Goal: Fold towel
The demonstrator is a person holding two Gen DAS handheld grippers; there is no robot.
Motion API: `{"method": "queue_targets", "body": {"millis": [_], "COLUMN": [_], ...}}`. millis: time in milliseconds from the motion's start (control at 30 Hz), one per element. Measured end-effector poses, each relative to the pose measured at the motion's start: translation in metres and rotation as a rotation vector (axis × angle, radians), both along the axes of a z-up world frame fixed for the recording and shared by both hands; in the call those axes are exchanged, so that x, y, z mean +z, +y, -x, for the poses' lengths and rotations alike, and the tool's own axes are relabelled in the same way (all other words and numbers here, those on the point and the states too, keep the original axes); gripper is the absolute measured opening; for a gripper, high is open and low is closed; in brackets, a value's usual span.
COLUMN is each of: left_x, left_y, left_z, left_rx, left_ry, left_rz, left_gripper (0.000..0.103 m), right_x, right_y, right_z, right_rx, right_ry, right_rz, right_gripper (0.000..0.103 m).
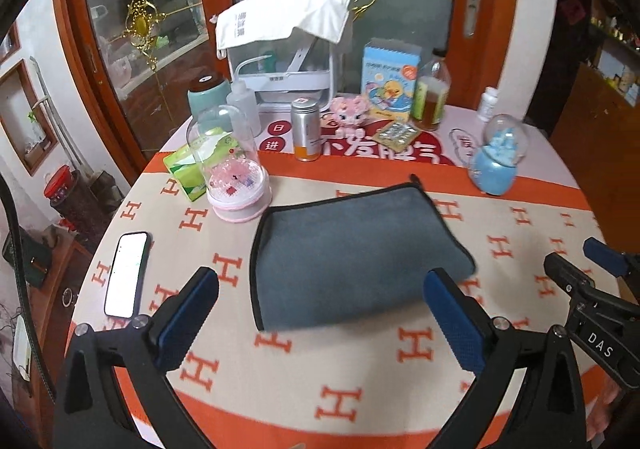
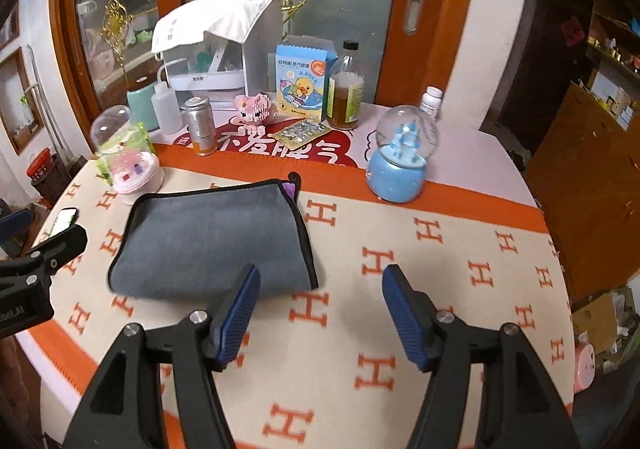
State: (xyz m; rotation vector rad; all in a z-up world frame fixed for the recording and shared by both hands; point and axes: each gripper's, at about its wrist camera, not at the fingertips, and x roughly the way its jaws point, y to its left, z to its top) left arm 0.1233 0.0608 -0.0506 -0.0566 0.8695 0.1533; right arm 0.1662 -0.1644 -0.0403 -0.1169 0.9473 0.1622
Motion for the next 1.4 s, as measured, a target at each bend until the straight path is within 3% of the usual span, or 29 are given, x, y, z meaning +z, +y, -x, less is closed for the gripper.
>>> {"method": "queue_targets", "body": {"millis": [533,1067,1400], "left_x": [0.044,0.045,0.046], "left_y": [-0.045,-0.058,-0.066], "left_z": [0.090,0.105,0.109], "left_rx": [-0.088,-0.162,-0.186], "left_ry": [-0.010,0.029,0.029], "left_rz": [0.009,-0.004,0.008], "left_gripper": [0.102,0.102,0.102], "right_x": [0.042,0.041,0.041], "right_y": [-0.030,-0.043,-0.042], "right_z": [0.094,0.120,0.127], "right_rx": [-0.012,-0.129,-0.136], "right_ry": [0.008,0.062,0.064], "right_rz": [-0.048,-0.060,-0.051], "right_gripper": [0.066,0.066,0.066]}}
